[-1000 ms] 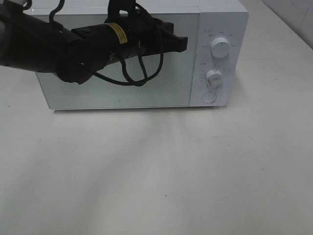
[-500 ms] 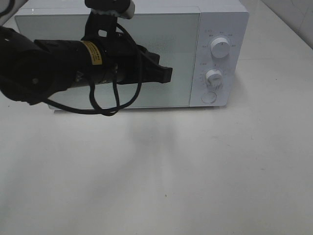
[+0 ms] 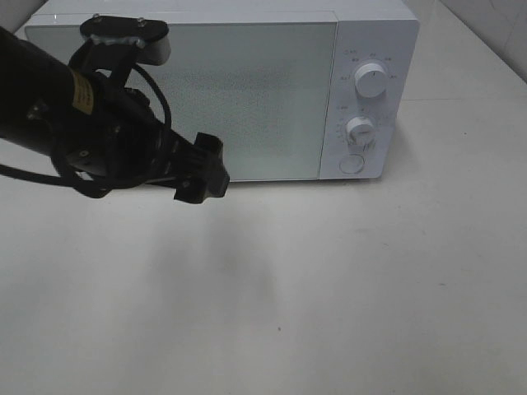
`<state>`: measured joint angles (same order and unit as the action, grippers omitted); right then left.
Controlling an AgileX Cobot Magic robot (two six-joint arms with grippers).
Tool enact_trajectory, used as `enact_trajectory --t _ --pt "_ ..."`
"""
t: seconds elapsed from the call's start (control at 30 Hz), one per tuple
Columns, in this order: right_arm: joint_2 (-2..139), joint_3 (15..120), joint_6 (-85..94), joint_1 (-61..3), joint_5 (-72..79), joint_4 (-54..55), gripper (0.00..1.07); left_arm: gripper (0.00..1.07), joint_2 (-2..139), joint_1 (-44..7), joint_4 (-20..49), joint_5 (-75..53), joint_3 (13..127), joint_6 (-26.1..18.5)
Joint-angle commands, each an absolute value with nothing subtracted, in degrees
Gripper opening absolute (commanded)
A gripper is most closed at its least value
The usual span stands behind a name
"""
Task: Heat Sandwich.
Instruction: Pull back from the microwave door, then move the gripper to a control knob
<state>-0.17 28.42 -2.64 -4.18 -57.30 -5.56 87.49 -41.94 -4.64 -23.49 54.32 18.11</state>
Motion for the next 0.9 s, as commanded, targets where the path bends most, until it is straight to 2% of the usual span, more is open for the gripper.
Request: enact_trajectory --t 0.03,0.13,0.3,0.47,0.5,0.6,0.63,0.67,0.77,0.8,0.83,0.9 --pt "-1.83 28.36 -2.18 -3.78 -57.01 -5.50 0.74 1.02 86.06 -42.40 -5.50 -28.65 54.20 18.45" --pt "-1.83 28.36 -2.18 -3.78 -57.01 -5.50 0.74 1.01 85.14 -42.40 -9.17 -33.35 54.20 18.45" --pt "-1.83 28.36 -2.29 -3.78 -57.01 -5.50 0.74 1.00 83.71 -42.23 -11.17 -41.77 54.20 18.56" --pt "-1.83 28.36 -2.29 -3.78 -57.01 -5.50 0.74 1.00 81.99 -38.22 -10.49 -47.38 54.20 18.16" --pt "-1.83 28.36 -2.29 -3.78 -57.01 -5.50 0.74 1.00 80.73 -35.87 -9.45 -48.93 54.20 16.44" --pt "-1.83 28.36 -2.29 -3.78 -57.01 -5.50 0.74 1.00 79.30 -33.52 -7.85 -49.85 54.20 13.81" --pt "-1.83 28.36 -2.29 -3.78 -57.01 -5.50 0.74 1.00 77.64 -30.94 -6.30 -50.31 54.20 11.80" --pt "-1.83 28.36 -2.29 -3.78 -57.01 -5.50 0.74 1.00 77.64 -30.94 -6.30 -50.31 54.20 11.80" --pt "-1.83 28.36 -2.29 -3.78 -57.01 -5.50 0.74 1.00 74.77 -25.73 -3.44 -50.99 54.20 8.19" --pt "-1.83 28.36 -2.29 -3.78 -57.01 -5.50 0.74 1.00 72.77 -22.12 -1.26 -51.97 54.20 5.27" --pt "-1.83 28.36 -2.29 -3.78 -57.01 -5.50 0.74 1.00 72.77 -22.12 -1.26 -51.97 54.20 5.27" --pt "-1.83 28.36 -2.29 -3.78 -57.01 -5.50 0.74 1.00 70.82 -17.93 0.92 -52.88 54.20 2.06"
